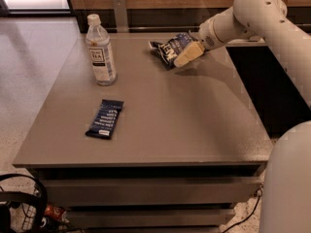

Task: Pick blue chip bag

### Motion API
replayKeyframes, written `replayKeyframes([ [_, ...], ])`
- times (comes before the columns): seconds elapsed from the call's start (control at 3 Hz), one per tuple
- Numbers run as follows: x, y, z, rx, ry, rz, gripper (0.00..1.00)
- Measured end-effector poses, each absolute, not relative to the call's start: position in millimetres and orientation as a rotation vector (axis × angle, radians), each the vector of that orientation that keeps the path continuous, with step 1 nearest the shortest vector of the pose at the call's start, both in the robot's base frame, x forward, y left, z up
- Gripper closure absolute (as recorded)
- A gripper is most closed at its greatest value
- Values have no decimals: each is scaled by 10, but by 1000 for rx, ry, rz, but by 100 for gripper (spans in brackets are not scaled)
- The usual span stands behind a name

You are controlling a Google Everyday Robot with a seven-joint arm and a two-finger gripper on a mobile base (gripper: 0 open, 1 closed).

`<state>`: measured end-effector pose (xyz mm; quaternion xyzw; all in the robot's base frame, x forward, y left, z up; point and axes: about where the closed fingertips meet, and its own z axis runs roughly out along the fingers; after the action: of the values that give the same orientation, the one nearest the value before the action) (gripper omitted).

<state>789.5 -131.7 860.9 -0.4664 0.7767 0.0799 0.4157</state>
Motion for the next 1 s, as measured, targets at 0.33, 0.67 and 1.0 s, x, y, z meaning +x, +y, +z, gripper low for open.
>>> replayKeyframes([
  [0.33,8013,-1197,8512,-1141,1938,252,0],
  [0.67,8092,-1059,8429,-1129,1926,302,0],
  [1.0,8102,-1016,8388,-1132,1927,311,22],
])
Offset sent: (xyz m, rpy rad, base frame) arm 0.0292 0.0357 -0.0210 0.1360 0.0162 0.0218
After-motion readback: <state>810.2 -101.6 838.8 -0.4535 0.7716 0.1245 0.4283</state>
